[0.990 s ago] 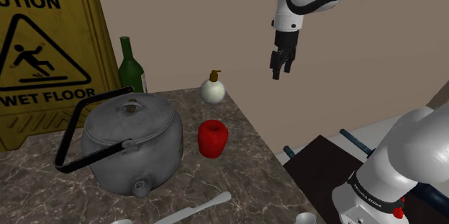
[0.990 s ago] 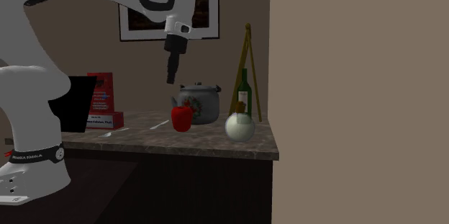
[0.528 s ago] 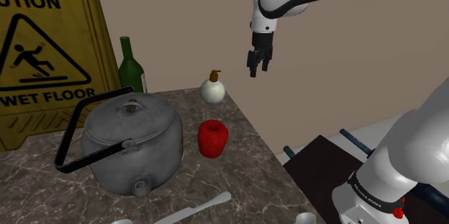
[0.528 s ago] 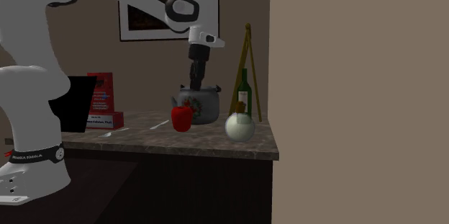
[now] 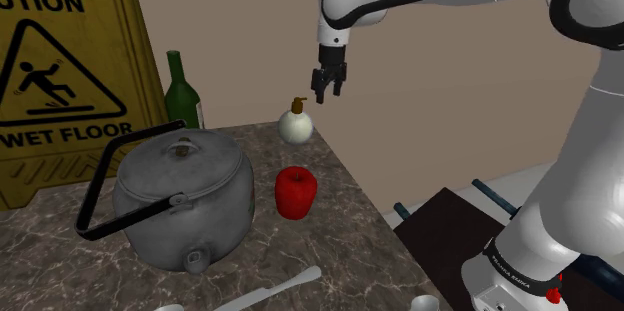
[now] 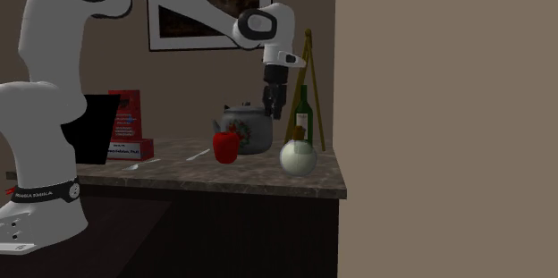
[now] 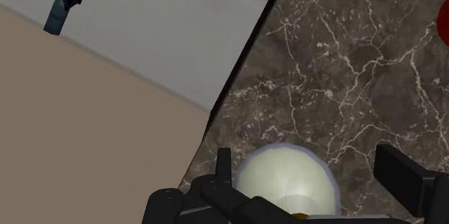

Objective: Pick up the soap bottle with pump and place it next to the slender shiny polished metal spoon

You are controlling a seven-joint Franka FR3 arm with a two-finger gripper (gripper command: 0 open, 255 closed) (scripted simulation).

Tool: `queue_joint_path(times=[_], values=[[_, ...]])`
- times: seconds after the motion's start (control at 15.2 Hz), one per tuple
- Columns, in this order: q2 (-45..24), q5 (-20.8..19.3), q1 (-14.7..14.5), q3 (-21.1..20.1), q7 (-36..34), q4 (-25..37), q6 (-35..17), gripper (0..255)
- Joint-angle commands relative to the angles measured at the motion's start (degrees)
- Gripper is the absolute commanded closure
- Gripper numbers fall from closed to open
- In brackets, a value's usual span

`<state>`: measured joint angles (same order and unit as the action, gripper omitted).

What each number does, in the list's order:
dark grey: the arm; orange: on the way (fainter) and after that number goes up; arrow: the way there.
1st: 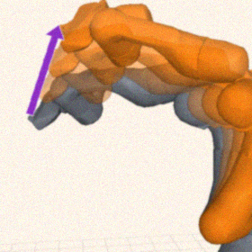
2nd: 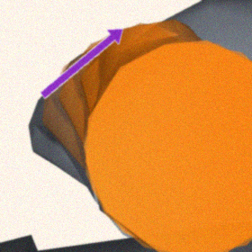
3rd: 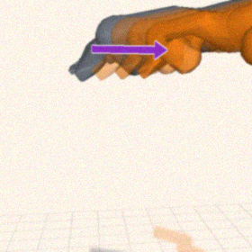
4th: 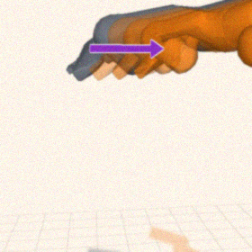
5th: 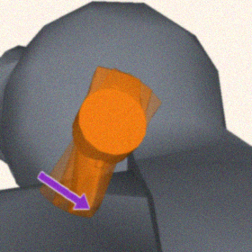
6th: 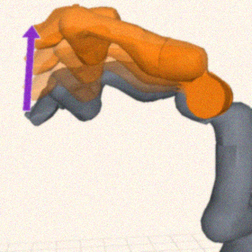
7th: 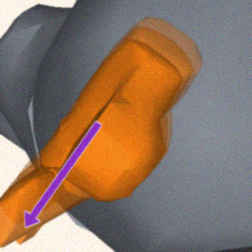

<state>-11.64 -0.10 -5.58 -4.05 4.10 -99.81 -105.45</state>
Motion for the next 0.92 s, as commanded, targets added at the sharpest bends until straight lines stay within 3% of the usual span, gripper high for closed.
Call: queue_joint_path(times=[0.0, 0.46, 0.53, 0.86], values=[[-4.58, -0.14, -0.4, -0.26, -0.1, 5.1, -0.04, 0], [-21.86, -0.92, -2.21, -0.89, -0.28, 28.62, 4.35, 0], [-22.96, -0.97, -2.34, -0.91, -0.27, 30.26, 4.79, 0], [-23.01, -0.98, -2.31, -0.89, -0.3, 26.49, 0.97, 0]])
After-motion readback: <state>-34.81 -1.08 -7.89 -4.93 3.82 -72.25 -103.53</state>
